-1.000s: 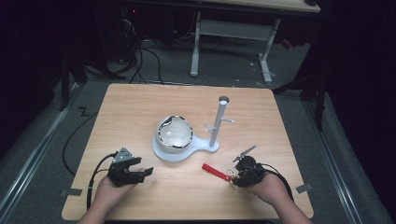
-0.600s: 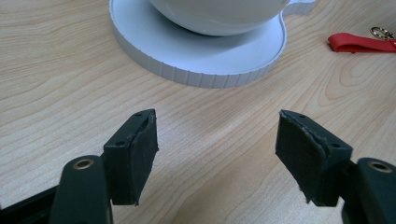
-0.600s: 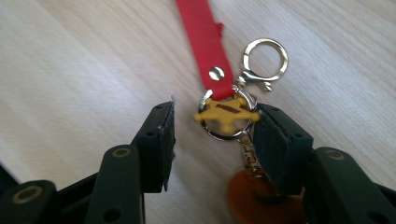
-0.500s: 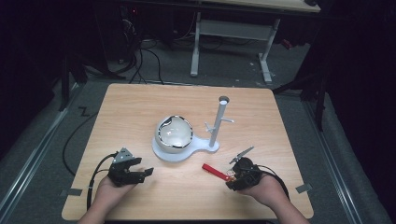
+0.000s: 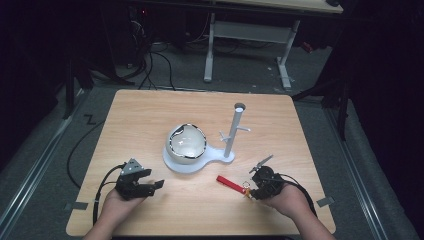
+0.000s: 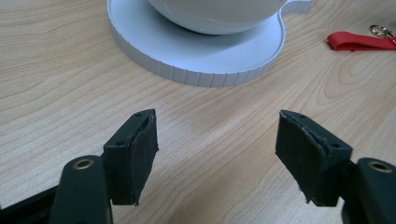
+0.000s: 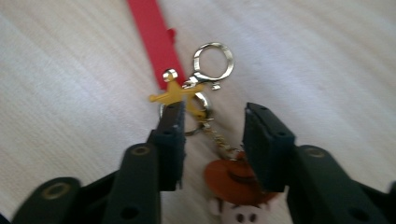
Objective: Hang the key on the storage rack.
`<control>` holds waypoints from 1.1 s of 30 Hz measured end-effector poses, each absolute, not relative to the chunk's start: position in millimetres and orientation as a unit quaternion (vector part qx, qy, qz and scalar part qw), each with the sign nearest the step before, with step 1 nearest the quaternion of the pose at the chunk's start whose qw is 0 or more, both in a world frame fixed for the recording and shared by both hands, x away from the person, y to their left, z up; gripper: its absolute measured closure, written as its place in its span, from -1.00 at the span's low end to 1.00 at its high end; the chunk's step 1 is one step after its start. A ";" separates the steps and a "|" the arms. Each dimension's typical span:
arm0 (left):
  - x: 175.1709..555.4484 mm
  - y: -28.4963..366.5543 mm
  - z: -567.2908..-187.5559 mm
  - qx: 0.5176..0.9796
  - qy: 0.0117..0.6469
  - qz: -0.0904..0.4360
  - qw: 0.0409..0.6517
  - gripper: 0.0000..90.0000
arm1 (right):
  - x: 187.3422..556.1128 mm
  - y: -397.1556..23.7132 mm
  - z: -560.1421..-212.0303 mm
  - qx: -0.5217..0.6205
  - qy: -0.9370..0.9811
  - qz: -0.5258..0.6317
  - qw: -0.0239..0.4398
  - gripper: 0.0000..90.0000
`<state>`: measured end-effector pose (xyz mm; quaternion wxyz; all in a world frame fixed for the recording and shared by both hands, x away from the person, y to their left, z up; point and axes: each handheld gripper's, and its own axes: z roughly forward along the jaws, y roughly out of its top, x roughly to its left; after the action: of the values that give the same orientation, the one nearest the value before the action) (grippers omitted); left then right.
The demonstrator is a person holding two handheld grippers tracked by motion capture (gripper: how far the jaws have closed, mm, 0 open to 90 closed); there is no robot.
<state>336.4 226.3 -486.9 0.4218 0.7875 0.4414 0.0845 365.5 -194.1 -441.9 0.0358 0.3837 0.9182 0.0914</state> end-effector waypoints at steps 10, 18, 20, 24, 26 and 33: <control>335.7 227.2 -486.7 0.788 0.441 0.085 0.421 -0.33 | 369.5 -190.5 -452.9 0.376 0.923 0.085 0.019 0.04; 335.3 227.9 -486.2 0.786 0.443 0.086 0.423 -0.33 | 365.1 -185.3 -451.1 0.340 0.937 0.081 0.025 0.59; 335.2 227.8 -486.3 0.786 0.442 0.086 0.423 -0.33 | 364.7 -184.7 -450.7 0.343 0.935 0.080 0.022 0.66; 335.7 226.6 -487.7 0.789 0.442 0.085 0.419 -0.33 | 362.6 -185.1 -448.9 0.339 0.936 0.087 0.026 0.81; 335.7 226.2 -487.7 0.789 0.441 0.085 0.418 -0.33 | 362.1 -185.0 -448.4 0.341 0.935 0.089 0.024 0.81; 336.1 226.3 -488.8 0.789 0.442 0.084 0.418 -0.33 | 357.1 -185.0 -441.6 0.343 0.932 0.107 0.042 0.82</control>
<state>336.1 226.3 -488.8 0.4181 0.7890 0.4423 0.0840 357.1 -185.0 -441.6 0.0417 0.3425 0.9325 0.1068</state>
